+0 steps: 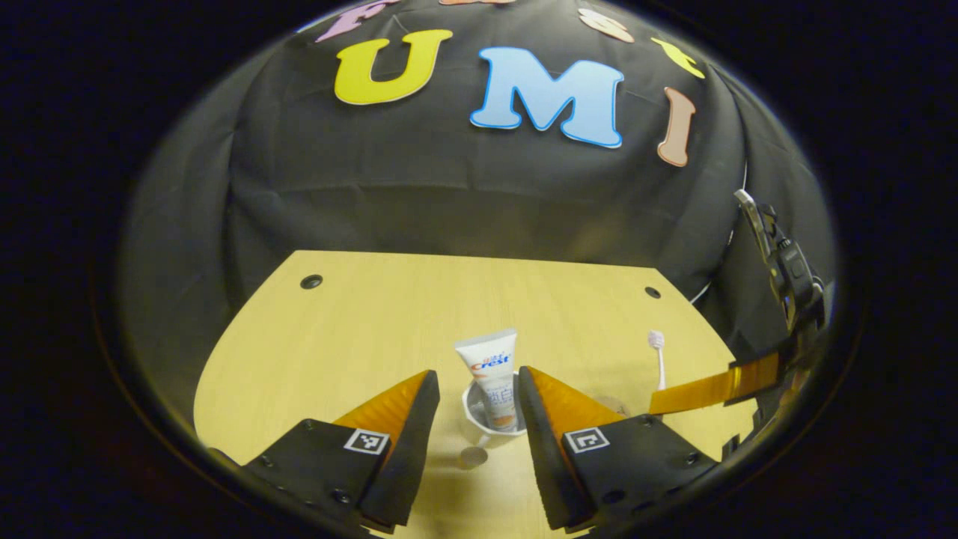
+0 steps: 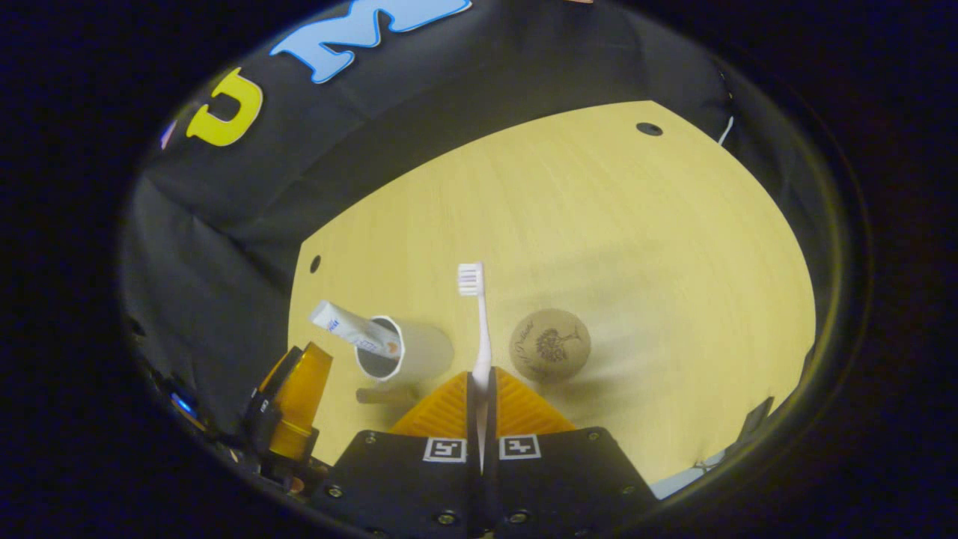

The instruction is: Put the toothbrush and toothpaste on the desktop into the cup, then pick up the cup and place it on the coaster on the desktop.

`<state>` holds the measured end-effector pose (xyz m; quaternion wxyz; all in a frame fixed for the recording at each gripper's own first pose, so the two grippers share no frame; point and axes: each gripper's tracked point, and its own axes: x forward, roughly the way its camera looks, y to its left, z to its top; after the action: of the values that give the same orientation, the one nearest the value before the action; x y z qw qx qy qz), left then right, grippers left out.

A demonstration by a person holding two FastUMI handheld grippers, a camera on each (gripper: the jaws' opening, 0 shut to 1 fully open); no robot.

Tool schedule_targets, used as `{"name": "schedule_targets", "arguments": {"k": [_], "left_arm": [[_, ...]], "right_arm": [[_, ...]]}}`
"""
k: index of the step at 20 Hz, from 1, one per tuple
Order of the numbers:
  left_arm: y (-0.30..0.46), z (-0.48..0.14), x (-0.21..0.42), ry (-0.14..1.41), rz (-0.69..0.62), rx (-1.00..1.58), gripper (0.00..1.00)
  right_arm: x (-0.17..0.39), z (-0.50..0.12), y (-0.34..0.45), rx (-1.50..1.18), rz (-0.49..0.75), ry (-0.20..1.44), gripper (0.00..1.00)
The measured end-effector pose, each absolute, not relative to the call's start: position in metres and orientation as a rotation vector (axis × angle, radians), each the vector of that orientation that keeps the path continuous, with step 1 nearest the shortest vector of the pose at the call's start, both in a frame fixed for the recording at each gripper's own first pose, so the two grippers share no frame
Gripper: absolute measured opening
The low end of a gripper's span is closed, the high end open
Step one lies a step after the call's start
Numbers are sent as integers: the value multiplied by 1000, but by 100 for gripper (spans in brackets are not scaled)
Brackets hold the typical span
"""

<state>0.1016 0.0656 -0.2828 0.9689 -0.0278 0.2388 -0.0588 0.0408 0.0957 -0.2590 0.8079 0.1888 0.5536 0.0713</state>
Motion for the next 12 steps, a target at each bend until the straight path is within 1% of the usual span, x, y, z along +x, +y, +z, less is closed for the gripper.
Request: {"name": "schedule_targets", "arguments": {"k": [1, 2, 12], "left_arm": [[73, -280, 97, 482, -110, -58, 73], [81, -279, 93, 483, -99, -58, 71], [191, -271, 44, 498, 77, -58, 71]], "right_arm": [[47, -256, 103, 407, 162, 1177, 1], [52, -255, 112, 412, 171, 1170, 2], [118, -240, 176, 460, 219, 1078, 2]]}}
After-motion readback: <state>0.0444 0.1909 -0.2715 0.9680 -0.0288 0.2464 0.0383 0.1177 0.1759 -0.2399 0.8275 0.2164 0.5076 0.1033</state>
